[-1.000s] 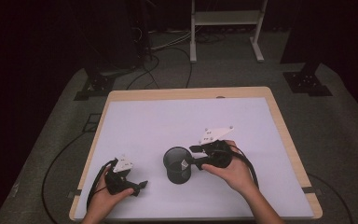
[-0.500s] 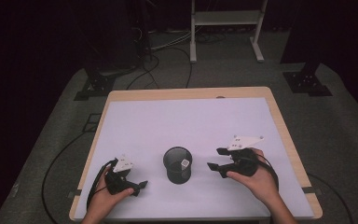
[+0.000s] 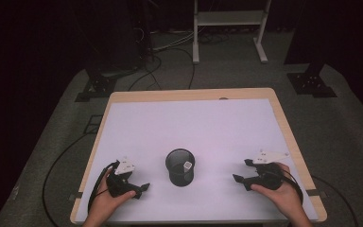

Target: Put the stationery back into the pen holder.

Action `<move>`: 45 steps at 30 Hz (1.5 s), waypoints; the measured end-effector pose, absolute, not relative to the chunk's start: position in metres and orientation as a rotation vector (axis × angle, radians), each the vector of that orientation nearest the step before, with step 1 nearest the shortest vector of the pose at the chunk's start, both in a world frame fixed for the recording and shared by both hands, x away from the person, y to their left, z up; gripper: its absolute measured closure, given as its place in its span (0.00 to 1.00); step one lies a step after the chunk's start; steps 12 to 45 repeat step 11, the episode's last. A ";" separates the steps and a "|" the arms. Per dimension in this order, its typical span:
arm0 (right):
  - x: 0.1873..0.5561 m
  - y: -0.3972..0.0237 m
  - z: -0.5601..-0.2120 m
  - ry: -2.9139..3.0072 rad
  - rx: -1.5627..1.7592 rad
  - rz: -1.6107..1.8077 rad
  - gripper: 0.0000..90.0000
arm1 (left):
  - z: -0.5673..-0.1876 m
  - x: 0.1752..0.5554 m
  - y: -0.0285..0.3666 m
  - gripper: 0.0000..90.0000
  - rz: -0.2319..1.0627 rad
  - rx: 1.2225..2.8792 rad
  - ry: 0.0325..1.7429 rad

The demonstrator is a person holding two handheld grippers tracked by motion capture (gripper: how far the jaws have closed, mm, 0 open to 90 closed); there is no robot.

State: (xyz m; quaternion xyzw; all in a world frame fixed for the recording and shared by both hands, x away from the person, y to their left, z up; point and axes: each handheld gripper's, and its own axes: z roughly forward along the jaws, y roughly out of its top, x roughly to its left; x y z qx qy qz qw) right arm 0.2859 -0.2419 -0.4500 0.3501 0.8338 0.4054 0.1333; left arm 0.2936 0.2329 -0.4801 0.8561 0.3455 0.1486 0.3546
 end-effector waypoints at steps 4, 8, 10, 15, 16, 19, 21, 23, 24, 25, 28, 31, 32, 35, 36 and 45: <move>0.285 -0.252 -0.466 2.411 1.055 1.125 0.23 | -0.480 0.294 0.233 0.02 0.385 2.212 0.893; 0.286 -0.255 -0.476 2.409 1.066 1.082 0.21 | -0.480 0.293 0.233 0.01 0.387 2.215 0.892; 0.286 -0.255 -0.481 2.415 1.073 1.058 0.20 | -0.480 0.293 0.233 0.01 0.390 2.215 0.891; 0.285 -0.256 -0.483 2.400 1.062 1.072 0.20 | -0.480 0.293 0.233 0.01 0.390 2.216 0.891; 0.285 -0.256 -0.483 2.400 1.062 1.072 0.20 | -0.480 0.293 0.233 0.01 0.390 2.216 0.891; 0.285 -0.256 -0.483 2.400 1.062 1.072 0.20 | -0.480 0.293 0.233 0.01 0.390 2.216 0.891; 0.285 -0.256 -0.483 2.400 1.062 1.072 0.20 | -0.480 0.293 0.233 0.01 0.390 2.216 0.891; 0.285 -0.256 -0.483 2.400 1.062 1.072 0.20 | -0.480 0.293 0.233 0.01 0.390 2.216 0.891; 0.285 -0.256 -0.483 2.400 1.062 1.072 0.20 | -0.480 0.293 0.233 0.01 0.390 2.216 0.891; 0.285 -0.256 -0.483 2.400 1.062 1.072 0.20 | -0.480 0.293 0.233 0.01 0.390 2.216 0.891; 0.285 -0.256 -0.483 2.400 1.062 1.072 0.20 | -0.480 0.293 0.233 0.01 0.390 2.216 0.891; 0.285 -0.256 -0.483 2.400 1.062 1.072 0.20 | -0.480 0.293 0.233 0.01 0.390 2.216 0.891; 0.285 -0.256 -0.483 2.400 1.062 1.072 0.20 | -0.480 0.293 0.233 0.01 0.390 2.216 0.891; 0.285 -0.256 -0.483 2.400 1.062 1.072 0.20 | -0.480 0.293 0.233 0.01 0.390 2.216 0.891; 0.285 -0.256 -0.483 2.400 1.062 1.072 0.20 | -0.480 0.293 0.233 0.01 0.390 2.216 0.891; 0.285 -0.256 -0.483 2.400 1.062 1.072 0.20 | -0.480 0.293 0.233 0.01 0.390 2.216 0.891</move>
